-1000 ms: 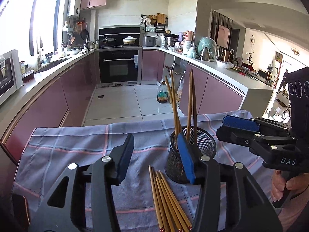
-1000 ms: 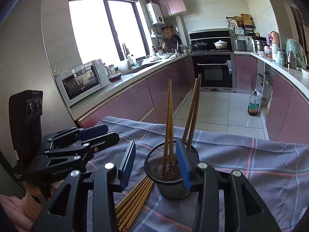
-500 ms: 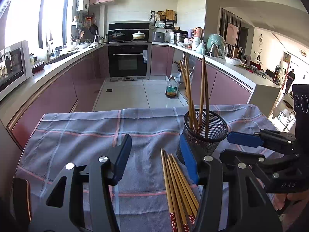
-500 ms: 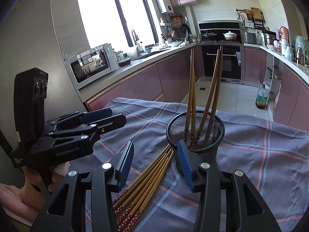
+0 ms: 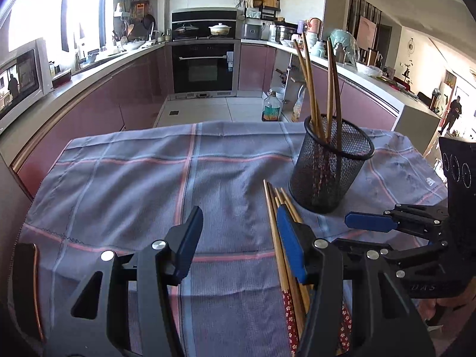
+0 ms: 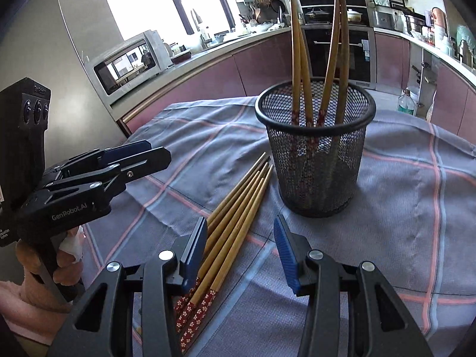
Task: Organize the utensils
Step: 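Lower the right gripper onto the chopstick bundle and grasp one while the left grasps another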
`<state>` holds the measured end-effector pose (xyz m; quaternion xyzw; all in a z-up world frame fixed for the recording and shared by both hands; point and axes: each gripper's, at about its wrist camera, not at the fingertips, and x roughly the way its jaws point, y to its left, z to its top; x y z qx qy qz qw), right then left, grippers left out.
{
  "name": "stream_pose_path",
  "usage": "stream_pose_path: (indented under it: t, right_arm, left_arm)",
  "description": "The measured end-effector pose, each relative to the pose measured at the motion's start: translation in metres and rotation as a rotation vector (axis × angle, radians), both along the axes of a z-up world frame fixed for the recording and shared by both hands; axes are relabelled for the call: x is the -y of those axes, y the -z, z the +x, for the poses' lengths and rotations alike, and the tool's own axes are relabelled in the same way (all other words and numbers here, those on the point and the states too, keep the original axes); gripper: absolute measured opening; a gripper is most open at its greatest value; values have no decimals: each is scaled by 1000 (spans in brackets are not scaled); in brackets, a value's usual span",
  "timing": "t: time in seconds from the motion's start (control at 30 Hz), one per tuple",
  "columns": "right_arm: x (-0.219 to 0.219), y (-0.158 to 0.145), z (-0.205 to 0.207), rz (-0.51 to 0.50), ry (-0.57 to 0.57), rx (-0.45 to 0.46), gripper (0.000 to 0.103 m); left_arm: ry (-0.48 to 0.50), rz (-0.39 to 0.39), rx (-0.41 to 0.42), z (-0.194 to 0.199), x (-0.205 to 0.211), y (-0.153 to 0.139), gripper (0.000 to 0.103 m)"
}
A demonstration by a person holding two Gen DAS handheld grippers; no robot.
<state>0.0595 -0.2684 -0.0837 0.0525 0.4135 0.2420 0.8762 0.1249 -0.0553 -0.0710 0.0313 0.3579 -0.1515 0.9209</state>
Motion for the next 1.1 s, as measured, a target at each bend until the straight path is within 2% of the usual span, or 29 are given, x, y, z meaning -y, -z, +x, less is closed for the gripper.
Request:
stream_pose_path:
  t: [0.3, 0.87, 1.0, 1.1]
  right_arm:
    - [-8, 19, 4, -30, 0, -56, 36]
    - [-12, 21, 4, -98, 1, -55, 27]
    - [-11, 21, 2, -121, 4, -52, 24]
    - [-11, 21, 3, -128, 5, -50, 24]
  left_arm:
    - [68, 43, -92, -4, 8, 40, 51]
    - [107, 68, -161, 3, 18, 67, 52]
    - [100, 104, -158, 0, 19, 70, 44]
    - [99, 86, -174, 1, 17, 69, 41]
